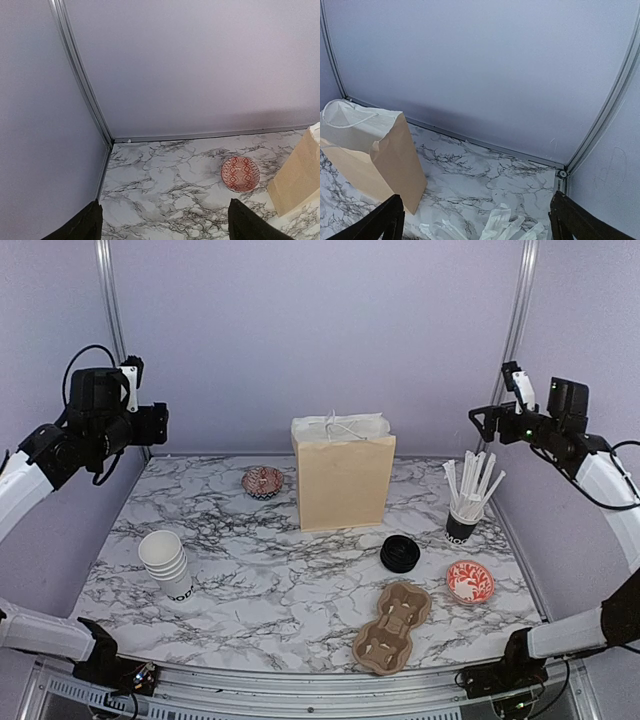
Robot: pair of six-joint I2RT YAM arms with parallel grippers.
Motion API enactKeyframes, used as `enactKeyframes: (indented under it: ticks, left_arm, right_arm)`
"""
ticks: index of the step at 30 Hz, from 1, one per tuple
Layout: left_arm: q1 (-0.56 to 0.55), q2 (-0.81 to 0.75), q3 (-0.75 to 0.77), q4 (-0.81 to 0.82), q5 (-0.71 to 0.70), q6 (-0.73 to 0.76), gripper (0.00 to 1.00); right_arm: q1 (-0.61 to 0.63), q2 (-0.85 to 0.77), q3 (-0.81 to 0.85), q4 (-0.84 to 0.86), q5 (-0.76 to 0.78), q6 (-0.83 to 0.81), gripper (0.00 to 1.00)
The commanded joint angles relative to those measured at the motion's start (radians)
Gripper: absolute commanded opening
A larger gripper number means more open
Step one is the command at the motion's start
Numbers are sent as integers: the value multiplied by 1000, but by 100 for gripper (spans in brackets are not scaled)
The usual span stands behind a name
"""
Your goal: Pack the takeout coffee
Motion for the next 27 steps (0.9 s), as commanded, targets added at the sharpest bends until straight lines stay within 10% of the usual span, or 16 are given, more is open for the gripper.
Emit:
enactKeyframes:
  ticks: [1,12,27]
  left_arm:
    - [-18,-25,4,-4,142,0,85]
    - [-295,111,101,-51,332,23,75]
    - [-609,345,70,-64,543,-7,54]
  right_arm:
    - [-11,-65,-53,-37,-25,-28,99]
    - [100,-128,-97,-159,-183,-204,96]
    - [512,-77,-180,-468,-157,-654,59]
